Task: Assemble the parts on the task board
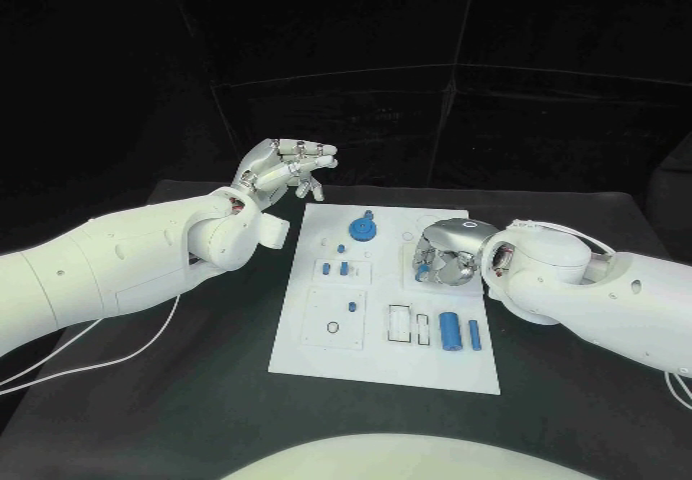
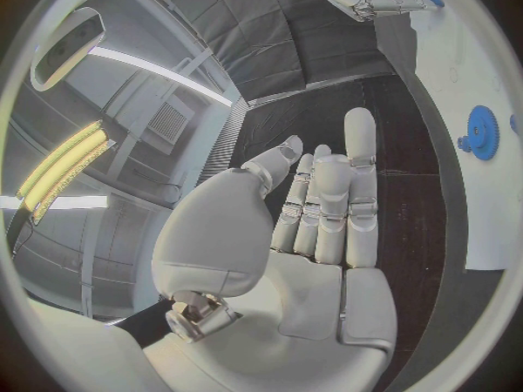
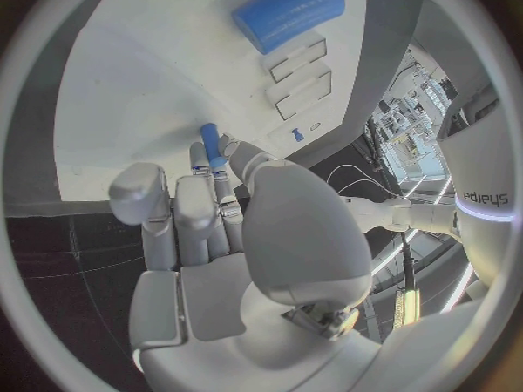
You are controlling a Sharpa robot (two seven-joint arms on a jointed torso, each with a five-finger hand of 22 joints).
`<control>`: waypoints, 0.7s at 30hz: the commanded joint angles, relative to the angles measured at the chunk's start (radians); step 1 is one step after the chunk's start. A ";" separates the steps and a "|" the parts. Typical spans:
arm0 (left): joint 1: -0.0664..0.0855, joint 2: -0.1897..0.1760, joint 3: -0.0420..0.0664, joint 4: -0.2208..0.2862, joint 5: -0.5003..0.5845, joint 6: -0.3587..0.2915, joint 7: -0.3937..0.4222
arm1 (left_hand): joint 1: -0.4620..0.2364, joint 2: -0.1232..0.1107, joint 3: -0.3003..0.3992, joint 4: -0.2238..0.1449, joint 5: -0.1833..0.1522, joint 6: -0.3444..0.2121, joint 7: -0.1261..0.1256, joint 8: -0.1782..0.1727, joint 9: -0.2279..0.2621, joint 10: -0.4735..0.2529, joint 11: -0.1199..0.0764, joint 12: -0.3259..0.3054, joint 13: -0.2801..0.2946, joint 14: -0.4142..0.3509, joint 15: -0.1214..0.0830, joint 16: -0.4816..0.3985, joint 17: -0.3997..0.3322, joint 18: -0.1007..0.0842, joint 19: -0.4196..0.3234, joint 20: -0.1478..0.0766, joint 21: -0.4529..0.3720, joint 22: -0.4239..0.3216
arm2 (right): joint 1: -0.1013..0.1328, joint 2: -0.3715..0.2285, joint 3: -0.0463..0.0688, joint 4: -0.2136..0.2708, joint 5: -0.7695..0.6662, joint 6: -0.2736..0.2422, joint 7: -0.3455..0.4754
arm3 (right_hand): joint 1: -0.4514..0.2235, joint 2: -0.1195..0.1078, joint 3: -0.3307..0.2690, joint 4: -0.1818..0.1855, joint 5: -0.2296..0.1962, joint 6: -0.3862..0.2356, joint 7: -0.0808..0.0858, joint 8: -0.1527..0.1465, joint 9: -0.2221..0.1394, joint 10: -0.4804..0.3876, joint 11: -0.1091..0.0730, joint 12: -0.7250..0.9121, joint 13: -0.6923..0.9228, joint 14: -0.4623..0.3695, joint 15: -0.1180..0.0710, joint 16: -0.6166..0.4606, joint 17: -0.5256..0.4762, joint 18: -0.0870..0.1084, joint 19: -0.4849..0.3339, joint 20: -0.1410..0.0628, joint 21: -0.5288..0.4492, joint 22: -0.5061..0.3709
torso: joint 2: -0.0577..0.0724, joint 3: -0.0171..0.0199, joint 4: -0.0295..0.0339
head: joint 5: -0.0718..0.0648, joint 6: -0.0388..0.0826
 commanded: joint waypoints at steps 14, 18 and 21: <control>0.001 0.000 0.000 0.000 0.002 0.015 0.003 | -0.003 0.010 -0.003 0.000 -0.001 -0.005 0.000 0.000 0.001 -0.007 -0.001 0.004 0.000 -0.006 0.001 -0.003 -0.001 0.013 -0.002 0.003 -0.006 -0.001 | 0.008 -0.074 0.005 0.113 0.078 -0.187 0.025 | 0.016 0.000 0.019 -0.012 -0.011 0.009 0.001 -0.001 0.000 0.013 0.000 -0.015 0.001 0.011 -0.007 0.006 0.002 -0.004 0.007 -0.003 0.008 0.007 | 0.000 -0.0007 0.0010 | -0.001 0.005; 0.001 0.000 0.000 0.000 0.002 0.015 0.003 | -0.003 0.010 -0.003 0.000 -0.001 -0.005 0.000 0.000 0.001 -0.007 -0.001 0.004 0.000 -0.006 0.001 -0.003 -0.001 0.013 -0.002 0.003 -0.006 -0.001 | 0.012 -0.082 0.008 0.155 0.132 -0.204 0.040 | 0.017 -0.001 0.023 -0.015 -0.007 0.009 0.002 -0.002 -0.001 0.013 0.001 -0.018 0.000 0.011 -0.007 0.007 0.003 -0.005 0.008 -0.003 0.010 0.008 | 0.000 -0.0008 0.0008 | 0.000 0.005; 0.001 -0.001 0.000 0.000 0.002 0.014 0.003 | -0.004 0.012 -0.004 0.001 -0.001 -0.006 0.000 0.001 0.002 -0.008 0.000 0.005 0.000 -0.007 0.001 -0.003 -0.002 0.013 -0.001 0.004 -0.007 -0.002 | 0.012 -0.068 0.009 0.177 0.153 -0.207 0.056 | 0.018 -0.002 0.028 -0.019 -0.002 0.008 0.003 -0.004 -0.002 0.012 0.002 -0.022 0.000 0.011 -0.006 0.007 0.003 -0.005 0.008 -0.003 0.010 0.008 | 0.000 -0.0008 -0.0002 | 0.003 0.005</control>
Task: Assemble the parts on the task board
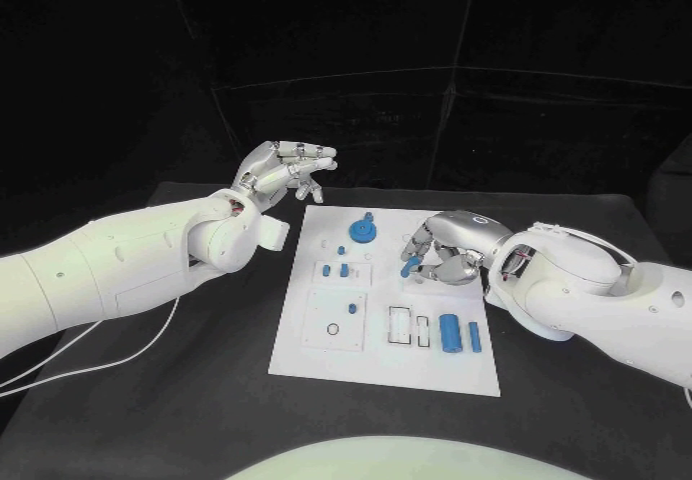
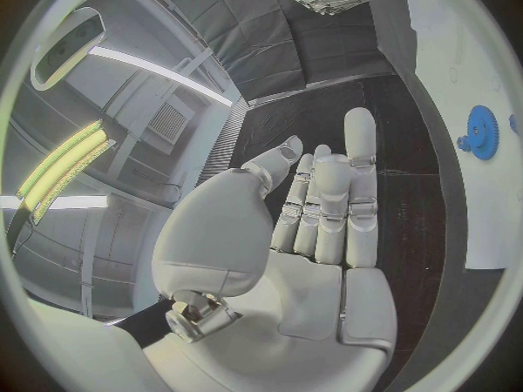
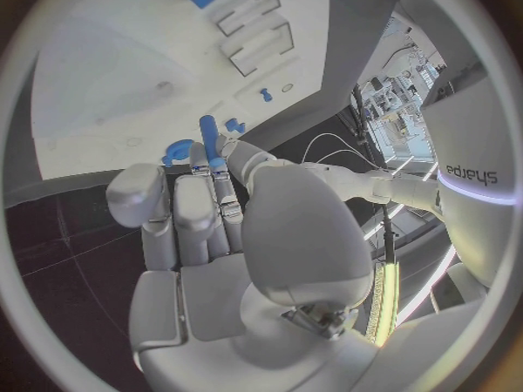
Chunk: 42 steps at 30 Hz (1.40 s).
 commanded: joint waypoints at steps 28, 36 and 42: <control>0.001 0.006 0.001 0.002 0.002 0.013 0.004 | 0.000 0.007 -0.004 0.001 -0.001 -0.006 0.000 0.001 0.002 -0.008 0.000 0.005 0.000 -0.007 0.001 -0.004 -0.001 0.013 -0.001 0.004 -0.007 -0.001 | -0.078 0.274 -0.024 -0.089 -0.058 0.098 0.083 | 0.006 -0.002 0.021 -0.009 0.013 0.000 0.005 -0.011 -0.004 0.005 0.003 -0.019 -0.001 0.010 -0.004 0.001 -0.004 -0.004 0.002 0.002 0.005 -0.001 | 0.001 0.0013 -0.0019 | 0.034 -0.020; 0.001 0.008 0.001 0.001 0.002 0.013 0.004 | 0.000 0.007 -0.004 0.001 -0.001 -0.006 0.000 0.001 0.002 -0.008 0.000 0.005 0.000 -0.007 0.001 -0.004 -0.001 0.013 -0.001 0.004 -0.007 -0.001 | -0.091 0.290 -0.027 -0.110 -0.089 0.106 0.072 | 0.006 -0.001 0.022 -0.009 0.014 0.000 0.005 -0.011 -0.004 0.005 0.003 -0.019 -0.001 0.010 -0.003 0.001 -0.004 -0.005 0.002 0.002 0.005 -0.001 | 0.001 0.0009 -0.0005 | 0.034 -0.024; 0.001 0.008 0.001 0.000 0.002 0.014 0.004 | 0.000 0.007 -0.004 0.001 -0.001 -0.006 0.000 0.001 0.002 -0.008 0.000 0.005 0.000 -0.007 0.001 -0.004 -0.001 0.013 -0.001 0.004 -0.007 -0.001 | -0.097 0.298 -0.027 -0.122 -0.099 0.115 0.068 | 0.006 -0.001 0.022 -0.009 0.014 0.000 0.005 -0.011 -0.004 0.005 0.003 -0.019 -0.001 0.010 -0.003 0.001 -0.004 -0.005 0.002 0.002 0.005 -0.001 | 0.001 0.0003 -0.0005 | 0.033 -0.024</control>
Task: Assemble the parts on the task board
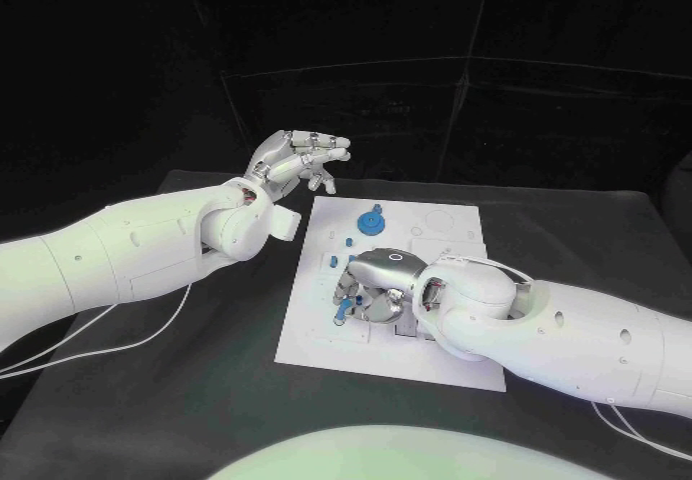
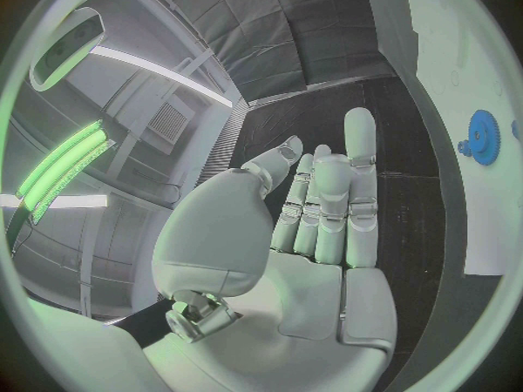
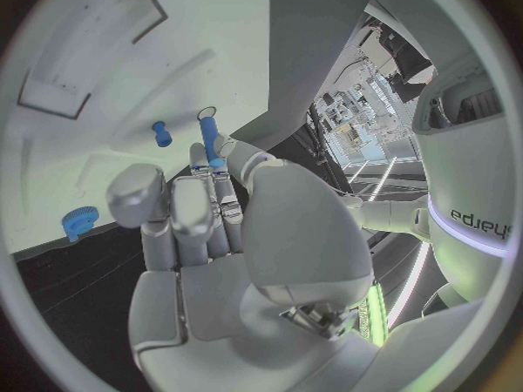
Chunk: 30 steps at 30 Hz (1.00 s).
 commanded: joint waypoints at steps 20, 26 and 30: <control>0.001 0.003 0.000 -0.002 0.002 0.015 0.004 | 0.000 0.007 -0.004 0.001 -0.001 -0.006 0.000 0.001 0.002 -0.008 0.000 0.005 0.000 -0.007 0.001 -0.004 -0.001 0.013 -0.001 0.004 -0.007 -0.001 | -0.009 0.023 -0.002 -0.019 -0.044 0.042 -0.008 | 0.003 -0.001 0.008 0.002 0.007 0.001 0.006 -0.004 -0.001 0.006 0.004 -0.007 0.000 0.009 -0.003 0.000 -0.002 -0.004 0.001 0.002 0.004 -0.002 | -0.001 -0.0002 0.0008 | 0.003 0.002; 0.001 0.003 0.000 -0.003 0.002 0.015 0.004 | 0.000 0.007 -0.004 0.001 -0.001 -0.006 0.000 0.001 0.002 -0.008 0.000 0.005 0.000 -0.007 0.001 -0.004 -0.001 0.013 -0.001 0.004 -0.007 -0.001 | -0.009 0.026 -0.003 -0.021 -0.059 0.029 -0.015 | -0.022 -0.016 0.005 0.008 0.004 -0.021 0.016 -0.018 -0.005 -0.018 0.013 -0.028 -0.003 0.005 0.005 -0.003 -0.008 0.003 -0.020 0.006 -0.021 -0.043 | 0.000 -0.0007 0.0006 | 0.004 0.002; 0.001 0.004 0.000 -0.003 0.002 0.016 0.004 | 0.000 0.007 -0.004 0.001 -0.001 -0.006 0.000 0.001 0.002 -0.008 0.000 0.005 0.000 -0.007 0.001 -0.004 -0.001 0.013 -0.001 0.004 -0.007 -0.001 | -0.009 0.030 -0.004 -0.023 -0.063 0.017 -0.008 | -0.046 -0.035 -0.005 0.014 -0.005 -0.056 0.023 -0.033 -0.007 -0.045 0.024 -0.044 -0.003 -0.006 0.014 -0.016 -0.028 0.008 -0.040 0.013 -0.044 -0.076 | 0.000 -0.0001 0.0006 | 0.005 0.002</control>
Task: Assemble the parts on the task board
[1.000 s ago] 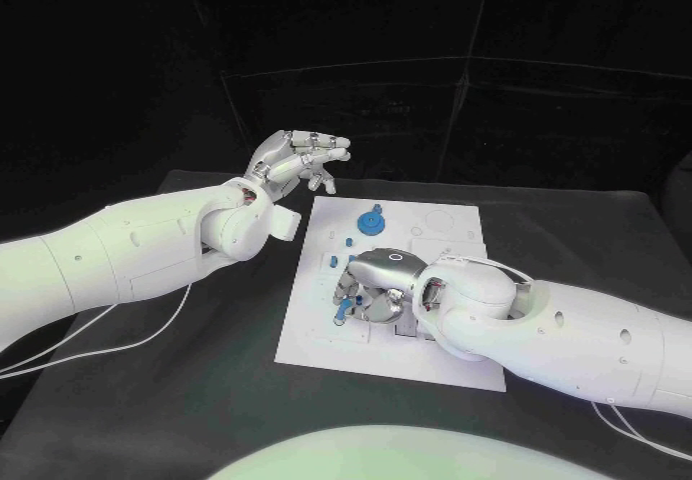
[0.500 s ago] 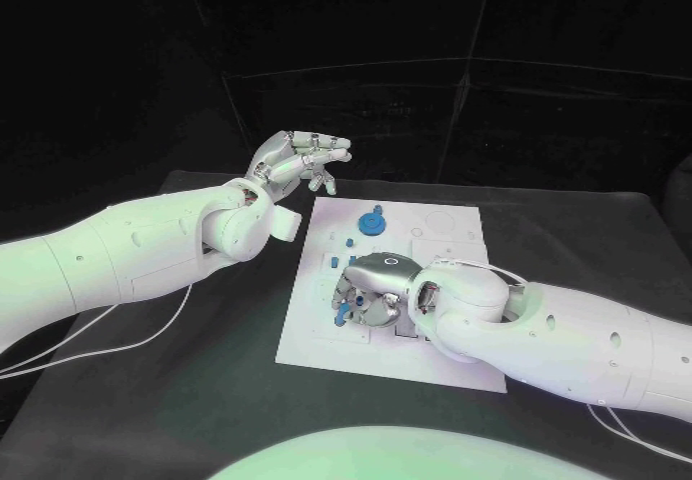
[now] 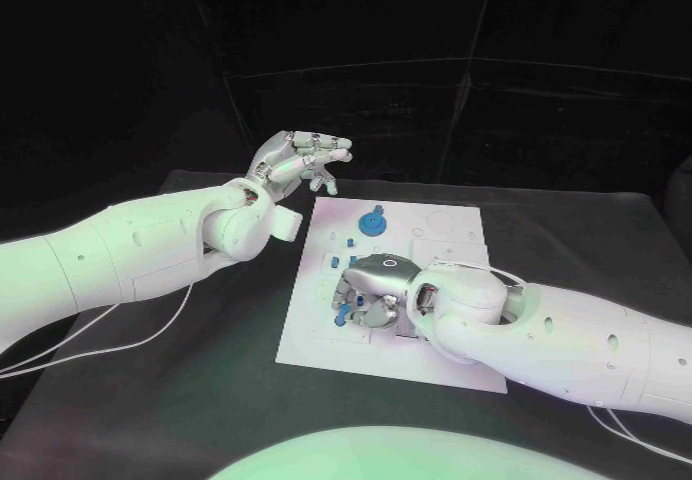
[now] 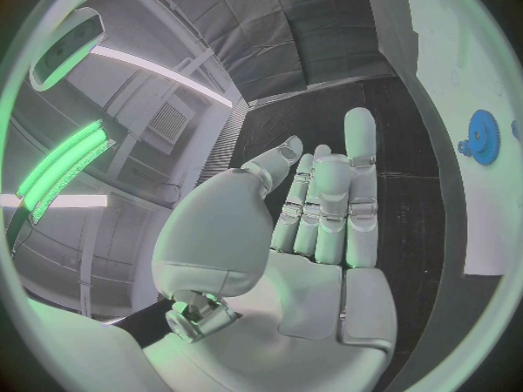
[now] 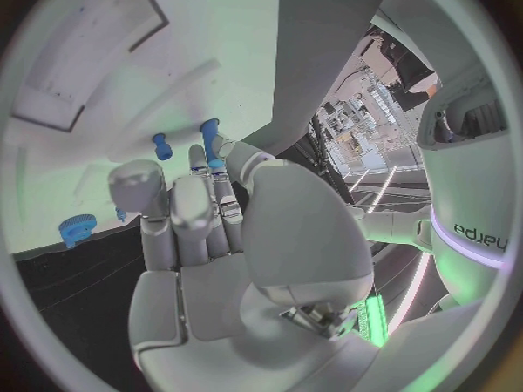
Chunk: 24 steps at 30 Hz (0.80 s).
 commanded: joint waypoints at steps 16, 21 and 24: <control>0.001 0.002 0.000 -0.004 0.002 0.014 0.002 | 0.000 0.010 -0.005 0.002 -0.001 -0.007 0.000 0.002 0.002 -0.011 0.000 0.007 0.000 -0.008 0.001 -0.003 -0.002 0.013 -0.001 0.004 -0.009 -0.003 | 0.001 0.008 -0.003 0.005 0.007 -0.017 0.030 | -0.029 -0.010 -0.012 0.009 0.005 -0.025 -0.002 0.000 0.002 -0.015 0.000 -0.002 0.002 -0.003 0.008 -0.002 -0.003 0.010 -0.015 0.004 -0.011 -0.012 | 0.000 0.0003 -0.0007 | 0.001 -0.003; 0.001 0.002 0.000 -0.005 0.002 0.015 0.002 | 0.000 0.010 -0.005 0.002 -0.001 -0.007 0.000 0.002 0.002 -0.011 0.000 0.007 0.000 -0.008 0.001 -0.003 -0.002 0.013 -0.001 0.004 -0.009 -0.003 | 0.001 0.006 -0.003 0.009 0.015 -0.019 0.034 | -0.044 -0.022 -0.024 0.014 0.012 -0.032 -0.002 -0.001 0.002 -0.020 0.001 -0.002 0.002 -0.003 0.009 0.000 -0.002 0.011 -0.016 0.004 -0.010 -0.012 | 0.000 0.0004 -0.0010 | 0.001 -0.003; 0.001 0.002 0.000 -0.005 0.002 0.015 0.002 | 0.000 0.010 -0.005 0.002 -0.001 -0.007 0.000 0.002 0.002 -0.011 0.000 0.007 0.000 -0.008 0.001 -0.003 -0.002 0.013 -0.001 0.004 -0.009 -0.003 | 0.001 0.005 -0.003 0.010 0.022 -0.023 0.039 | -0.077 -0.043 -0.060 0.031 0.028 -0.045 -0.001 -0.001 0.002 -0.051 0.006 -0.011 0.001 -0.011 0.014 -0.008 -0.017 0.012 -0.024 0.008 -0.020 -0.025 | 0.000 0.0003 -0.0010 | 0.000 -0.003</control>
